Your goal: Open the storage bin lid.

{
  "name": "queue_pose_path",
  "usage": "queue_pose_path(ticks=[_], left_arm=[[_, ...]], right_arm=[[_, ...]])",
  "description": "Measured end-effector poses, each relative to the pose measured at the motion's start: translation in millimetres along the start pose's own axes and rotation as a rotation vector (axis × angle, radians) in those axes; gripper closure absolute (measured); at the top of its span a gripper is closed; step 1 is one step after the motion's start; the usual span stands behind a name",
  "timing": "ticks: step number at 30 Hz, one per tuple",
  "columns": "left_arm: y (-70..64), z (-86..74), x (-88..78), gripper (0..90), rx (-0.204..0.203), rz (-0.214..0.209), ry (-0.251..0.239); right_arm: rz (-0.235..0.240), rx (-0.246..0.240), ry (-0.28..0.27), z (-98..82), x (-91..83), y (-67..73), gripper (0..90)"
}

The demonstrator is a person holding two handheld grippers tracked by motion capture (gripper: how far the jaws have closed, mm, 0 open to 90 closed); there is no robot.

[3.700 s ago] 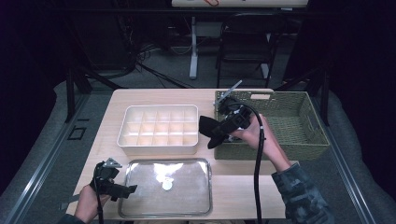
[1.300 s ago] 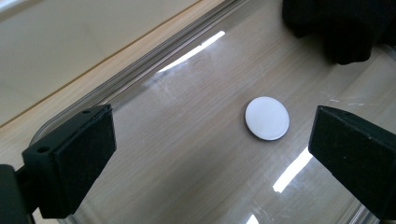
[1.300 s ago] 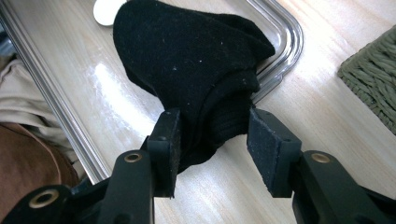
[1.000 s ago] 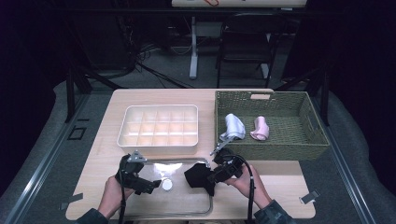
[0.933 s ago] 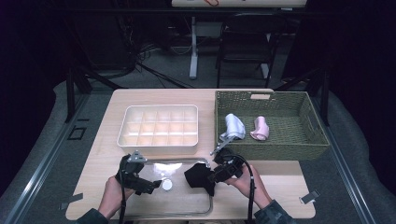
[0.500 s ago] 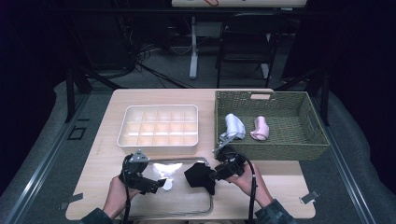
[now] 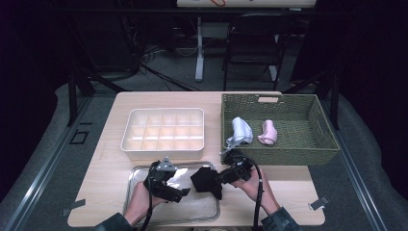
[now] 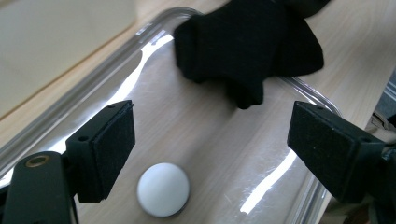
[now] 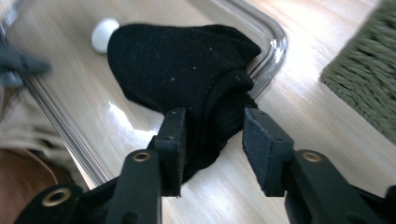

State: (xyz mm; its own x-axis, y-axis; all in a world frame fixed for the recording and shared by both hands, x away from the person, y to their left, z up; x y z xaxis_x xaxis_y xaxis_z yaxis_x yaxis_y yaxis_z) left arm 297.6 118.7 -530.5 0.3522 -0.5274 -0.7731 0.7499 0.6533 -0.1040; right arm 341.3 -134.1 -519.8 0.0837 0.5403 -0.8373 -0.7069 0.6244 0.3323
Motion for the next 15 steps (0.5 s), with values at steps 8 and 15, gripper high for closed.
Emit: queue_pose_path(ticks=[8,15], left_arm=[[-5.7,4.5,13.2,24.3,-0.006,-0.012,0.051],[0.9,5.3,16.4,35.0,-0.046,-0.024,0.066]], right_arm=[[0.001,-0.01,-0.019,2.3,1.1,-2.6,59.4],[0.0,-0.032,-0.041,9.6,0.4,-0.4,51.1]])
Point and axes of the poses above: each handheld gripper's, and its own axes: x roughly forward along the jaws, z roughly out of its top, y roughly to its left, the point moved 1 cm from there along x, roughly forward along the jaws, and after that the axes turned 4 degrees about z, right-handed, at the moved point
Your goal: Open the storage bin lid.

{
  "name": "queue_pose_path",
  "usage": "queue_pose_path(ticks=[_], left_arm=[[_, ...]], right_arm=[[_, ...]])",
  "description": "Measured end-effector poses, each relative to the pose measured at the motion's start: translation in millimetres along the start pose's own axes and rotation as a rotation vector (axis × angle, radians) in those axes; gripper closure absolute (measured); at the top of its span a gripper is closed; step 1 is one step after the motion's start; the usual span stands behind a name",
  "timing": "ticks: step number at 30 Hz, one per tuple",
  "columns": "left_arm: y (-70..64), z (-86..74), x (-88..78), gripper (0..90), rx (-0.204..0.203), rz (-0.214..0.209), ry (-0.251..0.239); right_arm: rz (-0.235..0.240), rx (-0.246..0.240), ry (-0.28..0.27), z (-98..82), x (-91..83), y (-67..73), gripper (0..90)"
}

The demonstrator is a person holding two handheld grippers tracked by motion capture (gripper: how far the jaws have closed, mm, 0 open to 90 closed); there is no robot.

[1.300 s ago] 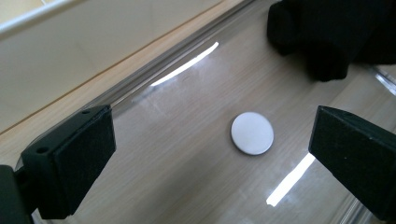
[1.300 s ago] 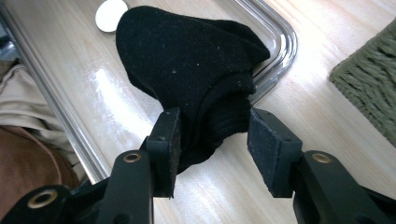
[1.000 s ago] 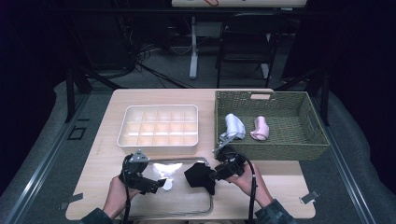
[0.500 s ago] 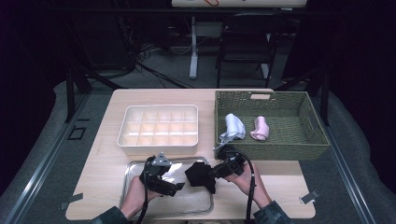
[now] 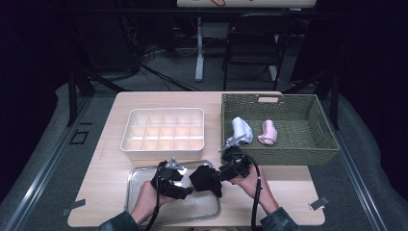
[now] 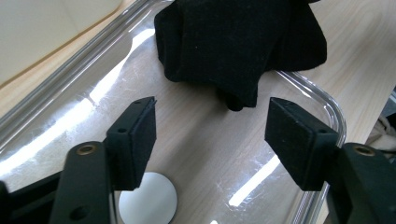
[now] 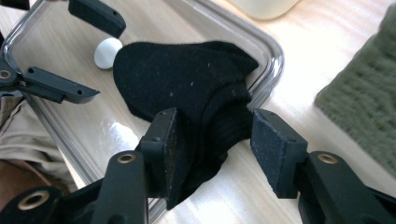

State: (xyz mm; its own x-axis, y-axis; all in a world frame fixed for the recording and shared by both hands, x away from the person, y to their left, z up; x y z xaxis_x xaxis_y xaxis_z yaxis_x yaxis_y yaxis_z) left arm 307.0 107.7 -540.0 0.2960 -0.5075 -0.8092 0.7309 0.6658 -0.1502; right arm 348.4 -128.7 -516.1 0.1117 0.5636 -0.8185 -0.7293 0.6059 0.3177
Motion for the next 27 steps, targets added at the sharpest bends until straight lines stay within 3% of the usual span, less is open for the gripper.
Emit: queue_pose_path(ticks=[4,9,15,22,27], left_arm=[[0.9,2.4,5.4,39.4,-0.009,-0.015,0.02],[-1.5,8.1,13.8,49.0,-0.008,-0.022,0.049],[-2.3,13.9,20.0,61.7,-0.001,-0.023,0.051],[0.3,19.4,21.2,65.0,0.018,-0.006,0.048],[0.5,25.3,22.2,62.4,0.035,-0.011,0.038]], right_arm=[[0.014,-0.01,0.03,1.8,6.6,-2.3,47.3],[0.078,0.008,0.037,-1.8,13.7,-1.7,66.1],[0.075,0.017,0.037,-5.9,18.3,4.9,74.5],[0.062,0.034,0.024,-13.5,19.6,17.4,76.6],[0.051,0.024,0.024,-14.8,17.2,26.4,76.8]])
Point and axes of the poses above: each handheld gripper's, and its own axes: x roughly forward along the jaws, z roughly out of its top, y roughly to its left, the point moved 1 cm from there along x, roughly forward along the jaws, and after that the axes turned 4 degrees about z, right-handed, at the moved point
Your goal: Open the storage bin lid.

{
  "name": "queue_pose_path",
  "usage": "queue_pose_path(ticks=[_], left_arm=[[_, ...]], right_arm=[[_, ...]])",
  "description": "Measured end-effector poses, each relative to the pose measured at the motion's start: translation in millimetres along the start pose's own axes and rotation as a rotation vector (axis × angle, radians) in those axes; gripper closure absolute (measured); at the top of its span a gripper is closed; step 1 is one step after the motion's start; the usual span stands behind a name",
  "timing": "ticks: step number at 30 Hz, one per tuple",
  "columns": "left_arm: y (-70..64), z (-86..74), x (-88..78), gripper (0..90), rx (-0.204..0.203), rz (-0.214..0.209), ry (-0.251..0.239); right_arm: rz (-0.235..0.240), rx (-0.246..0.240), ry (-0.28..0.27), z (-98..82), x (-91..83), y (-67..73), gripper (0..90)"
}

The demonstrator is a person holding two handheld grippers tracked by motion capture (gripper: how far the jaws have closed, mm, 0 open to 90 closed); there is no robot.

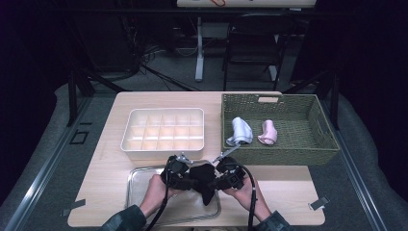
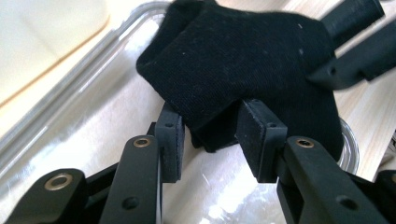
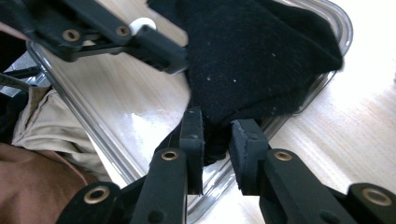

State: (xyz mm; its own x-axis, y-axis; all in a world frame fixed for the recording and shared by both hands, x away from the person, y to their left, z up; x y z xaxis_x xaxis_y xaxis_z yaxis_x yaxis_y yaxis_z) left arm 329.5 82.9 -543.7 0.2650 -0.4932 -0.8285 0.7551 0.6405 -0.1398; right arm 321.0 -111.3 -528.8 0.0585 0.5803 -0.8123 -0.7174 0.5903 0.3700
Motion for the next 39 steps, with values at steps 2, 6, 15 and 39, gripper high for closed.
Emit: queue_pose_path(ticks=[2,6,15,39], left_arm=[[-0.3,3.1,2.1,62.4,0.008,-0.005,-0.003],[-0.1,7.7,7.5,61.4,0.022,-0.005,0.009],[7.8,8.1,2.6,46.8,-0.005,-0.009,0.007],[-30.2,-13.2,-4.1,35.5,0.075,-0.021,0.033]], right_arm=[[0.006,0.014,-0.015,-1.9,-0.4,1.7,76.8],[0.013,0.019,-0.007,-5.6,3.3,3.5,76.7],[0.022,0.001,-0.04,-3.0,-4.5,8.6,73.4],[-0.147,0.069,-0.07,-5.4,-11.3,-43.1,42.3]])
Point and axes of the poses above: each handheld gripper's, and its own axes: x roughly forward along the jaws, z roughly out of its top, y roughly to its left, the point moved 1 cm from there along x, roughly forward along the jaws, and after that the axes turned 4 degrees about z, right-handed, at the moved point
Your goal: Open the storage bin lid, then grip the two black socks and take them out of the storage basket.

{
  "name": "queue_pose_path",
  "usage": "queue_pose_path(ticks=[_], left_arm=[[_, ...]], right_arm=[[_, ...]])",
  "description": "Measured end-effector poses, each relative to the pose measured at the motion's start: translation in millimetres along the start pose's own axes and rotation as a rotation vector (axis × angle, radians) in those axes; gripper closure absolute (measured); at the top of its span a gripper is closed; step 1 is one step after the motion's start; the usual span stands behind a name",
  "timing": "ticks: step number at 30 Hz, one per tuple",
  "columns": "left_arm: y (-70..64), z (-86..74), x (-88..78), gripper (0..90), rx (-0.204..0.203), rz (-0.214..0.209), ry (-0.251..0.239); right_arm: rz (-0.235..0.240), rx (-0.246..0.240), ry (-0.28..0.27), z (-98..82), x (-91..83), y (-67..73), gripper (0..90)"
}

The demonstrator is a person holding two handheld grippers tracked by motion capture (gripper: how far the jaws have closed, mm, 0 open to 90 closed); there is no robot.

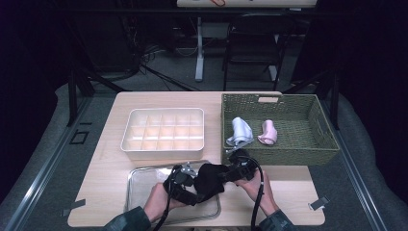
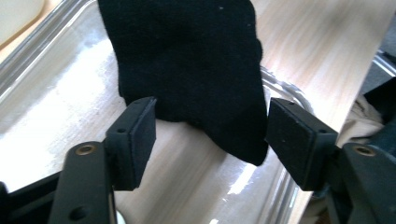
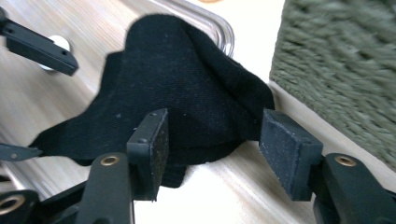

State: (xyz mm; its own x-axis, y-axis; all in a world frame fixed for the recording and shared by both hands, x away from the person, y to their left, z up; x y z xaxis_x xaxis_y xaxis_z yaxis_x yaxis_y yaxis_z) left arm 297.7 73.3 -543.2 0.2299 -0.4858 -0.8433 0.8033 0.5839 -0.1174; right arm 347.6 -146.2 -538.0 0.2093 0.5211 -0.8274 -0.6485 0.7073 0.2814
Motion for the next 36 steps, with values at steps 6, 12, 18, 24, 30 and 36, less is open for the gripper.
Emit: queue_pose_path(ticks=[6,12,18,24,30,36], left_arm=[[4.5,-1.8,4.7,47.6,-0.01,-0.003,0.017],[6.2,-1.9,6.4,55.5,-0.018,-0.014,0.024],[7.6,-2.6,9.0,63.7,-0.011,-0.018,0.039],[9.4,-2.1,10.1,70.9,-0.006,-0.009,0.038],[15.8,-0.1,11.3,72.0,-0.013,0.008,0.035],[26.3,0.8,8.3,71.8,-0.034,0.038,0.026]], right_arm=[[-0.021,0.01,0.048,1.5,13.1,-5.0,43.6],[-0.014,0.037,0.069,0.1,18.0,-9.7,56.1],[-0.042,0.025,0.094,-1.8,19.6,-8.3,74.4],[-0.007,0.041,0.092,-2.0,15.0,-7.8,83.9],[0.037,0.056,0.063,-3.8,0.0,-4.3,84.5],[0.079,0.053,0.013,-4.2,-13.1,-1.3,84.5]])
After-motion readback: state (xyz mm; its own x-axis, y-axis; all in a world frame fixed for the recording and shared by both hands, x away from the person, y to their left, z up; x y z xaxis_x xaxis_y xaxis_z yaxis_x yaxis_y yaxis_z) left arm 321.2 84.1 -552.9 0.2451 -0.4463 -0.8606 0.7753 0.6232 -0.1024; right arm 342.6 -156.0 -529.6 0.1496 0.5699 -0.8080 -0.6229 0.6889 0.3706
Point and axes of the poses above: each handheld gripper's, and its own axes: x roughly forward along the jaws, z roughly out of its top, y roughly to its left, the point moved 1 cm from there along x, roughly forward along the jaws, and after that the axes turned 4 degrees about z, right-handed, at the moved point
